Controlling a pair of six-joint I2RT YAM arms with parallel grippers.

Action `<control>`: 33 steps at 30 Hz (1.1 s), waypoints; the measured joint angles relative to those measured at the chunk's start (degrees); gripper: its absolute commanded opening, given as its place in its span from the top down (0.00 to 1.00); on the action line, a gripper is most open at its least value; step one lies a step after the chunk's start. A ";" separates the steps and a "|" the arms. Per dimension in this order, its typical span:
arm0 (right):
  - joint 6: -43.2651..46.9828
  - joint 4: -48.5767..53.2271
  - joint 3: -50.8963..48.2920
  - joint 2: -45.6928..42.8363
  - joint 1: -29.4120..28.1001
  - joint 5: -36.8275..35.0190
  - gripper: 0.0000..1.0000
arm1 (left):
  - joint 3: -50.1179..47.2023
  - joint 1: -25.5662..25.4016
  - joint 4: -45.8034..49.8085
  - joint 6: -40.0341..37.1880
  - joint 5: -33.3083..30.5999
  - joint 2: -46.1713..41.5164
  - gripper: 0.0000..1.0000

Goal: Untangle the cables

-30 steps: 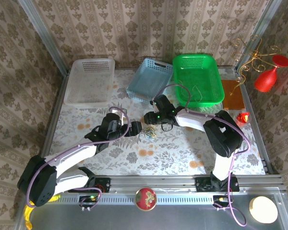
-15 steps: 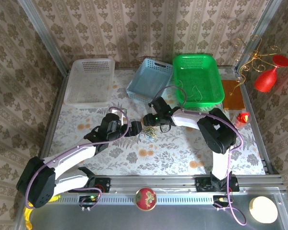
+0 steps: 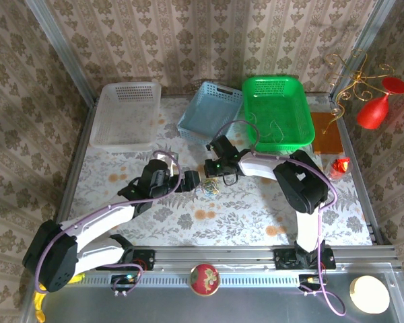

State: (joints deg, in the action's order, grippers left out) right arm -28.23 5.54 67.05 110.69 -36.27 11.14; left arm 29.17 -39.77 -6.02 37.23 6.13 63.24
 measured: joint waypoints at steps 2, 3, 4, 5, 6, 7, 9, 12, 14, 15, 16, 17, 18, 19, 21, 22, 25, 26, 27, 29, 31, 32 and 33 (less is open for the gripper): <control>0.00 0.44 -0.02 -1.79 0.00 0.42 1.00 | -0.48 0.00 -0.02 -0.02 -0.11 0.00 0.00; -0.02 0.55 -0.04 -2.99 0.00 0.85 1.00 | -0.72 0.00 -0.04 -0.02 -0.15 0.02 0.00; -0.04 0.57 -0.04 -4.22 0.00 1.29 1.00 | -0.98 0.00 -0.13 -0.07 -0.17 0.02 0.00; -0.07 0.55 -0.11 -5.57 0.00 1.62 1.00 | -1.18 0.00 -0.20 -0.17 -0.17 0.04 0.00; -0.22 0.48 -0.28 -7.08 0.00 2.05 1.00 | -1.36 0.00 -0.46 -0.22 -0.17 0.17 0.00; -0.35 0.35 -0.55 -8.61 0.00 2.60 1.00 | -1.44 0.00 -0.72 -0.39 -0.17 0.46 0.00; -0.70 -0.09 -1.42 -11.15 0.00 3.19 1.00 | -1.49 0.00 -1.33 -0.63 -0.15 1.22 0.00; -1.75 -1.07 -3.32 -14.01 0.00 4.20 1.00 | -1.68 0.00 -2.82 -1.05 -0.15 2.51 0.00; -2.49 -1.60 -4.50 -15.17 0.00 4.63 1.00 | -1.79 0.00 -3.91 -1.29 -0.15 3.69 0.00; -2.97 -1.84 -5.05 -15.65 0.00 4.81 1.00 | -1.79 0.00 -4.42 -1.53 -0.13 4.46 0.00; -3.41 -2.16 -5.68 -16.13 0.00 4.94 1.00 | -1.79 0.00 -5.03 -1.77 -0.11 5.25 0.00; -3.76 -2.32 -6.14 -16.50 0.00 5.11 1.00 | -1.79 -0.02 -5.55 -2.03 -0.11 5.86 0.00; -4.07 -2.51 -6.60 -16.87 0.00 5.25 1.00 | -1.79 -0.02 -6.27 -2.40 -0.09 6.64 0.00; -4.46 -2.54 -6.86 -17.16 0.00 5.35 1.00 | -1.79 -0.02 -6.95 -2.67 -0.07 7.39 0.00; -5.25 -2.69 -7.34 -17.94 0.00 5.64 1.00 | -1.77 -0.22 -8.35 -3.32 0.09 9.22 0.00; -5.46 -2.75 -7.43 -18.32 0.00 5.70 1.00 | -1.77 -0.37 -8.98 -3.67 0.11 10.14 0.00; -6.36 -3.06 -7.45 -19.37 -0.04 5.84 1.00 | -1.29 -1.18 -10.71 -4.74 0.52 13.33 0.00; -6.54 -3.23 -7.45 -19.67 -0.07 5.86 1.00 | -0.87 -1.53 -11.26 -5.14 0.70 14.58 0.00; -6.64 -3.54 -7.48 -19.91 -0.07 5.86 1.00 | -0.42 -1.88 -11.96 -5.53 0.85 15.76 0.00; -6.91 -4.04 -7.52 -20.24 -0.17 5.86 1.00 | 0.46 -2.60 -13.55 -6.10 1.31 17.90 0.00; -7.19 -4.11 -7.54 -20.46 -0.28 5.88 1.00 | 1.40 -3.39 -15.17 -6.58 1.68 19.96 0.00; -7.50 -4.13 -7.54 -20.52 -0.37 5.88 1.00 | 1.97 -3.72 -15.91 -6.84 1.84 20.92 0.00; -7.76 -4.11 -7.54 -20.55 -0.44 5.88 1.00 | 2.54 -4.09 -16.81 -7.08 1.92 22.03 0.00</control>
State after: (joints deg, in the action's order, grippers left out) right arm -35.99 1.43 59.51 90.15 -36.71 17.02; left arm 31.70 -43.86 -22.83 30.15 8.05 85.27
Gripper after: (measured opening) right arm 0.067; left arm 0.999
